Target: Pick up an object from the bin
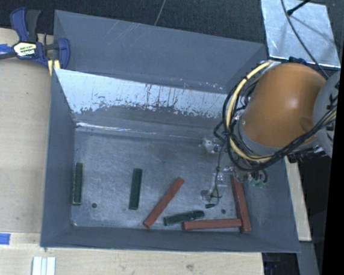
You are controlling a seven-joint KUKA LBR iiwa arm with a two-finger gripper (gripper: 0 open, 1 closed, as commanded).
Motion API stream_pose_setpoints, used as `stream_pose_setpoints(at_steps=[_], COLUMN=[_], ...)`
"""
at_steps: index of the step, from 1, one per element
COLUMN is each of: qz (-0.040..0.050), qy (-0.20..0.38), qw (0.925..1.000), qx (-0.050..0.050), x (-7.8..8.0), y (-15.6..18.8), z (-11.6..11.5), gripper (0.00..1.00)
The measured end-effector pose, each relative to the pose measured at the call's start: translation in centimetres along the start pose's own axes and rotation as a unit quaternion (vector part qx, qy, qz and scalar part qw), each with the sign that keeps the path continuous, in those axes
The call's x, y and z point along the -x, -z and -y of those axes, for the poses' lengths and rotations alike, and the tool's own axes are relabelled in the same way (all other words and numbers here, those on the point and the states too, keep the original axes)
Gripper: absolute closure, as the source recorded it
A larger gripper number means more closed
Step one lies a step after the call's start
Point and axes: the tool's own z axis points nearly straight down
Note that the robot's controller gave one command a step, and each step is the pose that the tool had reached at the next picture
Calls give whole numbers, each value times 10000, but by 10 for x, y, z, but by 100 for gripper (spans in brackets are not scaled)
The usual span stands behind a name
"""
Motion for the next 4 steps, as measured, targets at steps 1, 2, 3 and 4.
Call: stream_pose_setpoints(at_steps=[1, 2, 3, 4], qz=[32, -16, 21, 76], qy=[99, 906, 2079, 2370], qw=[9999, 9959, 9781, 9715], qx=[-1, -3, 29, -3], x=[-10, -12, -23, 2], y=[-52, -71, -111, -136], z=[-14, -69, -68, -116], gripper=[0, 0, 0, 100])
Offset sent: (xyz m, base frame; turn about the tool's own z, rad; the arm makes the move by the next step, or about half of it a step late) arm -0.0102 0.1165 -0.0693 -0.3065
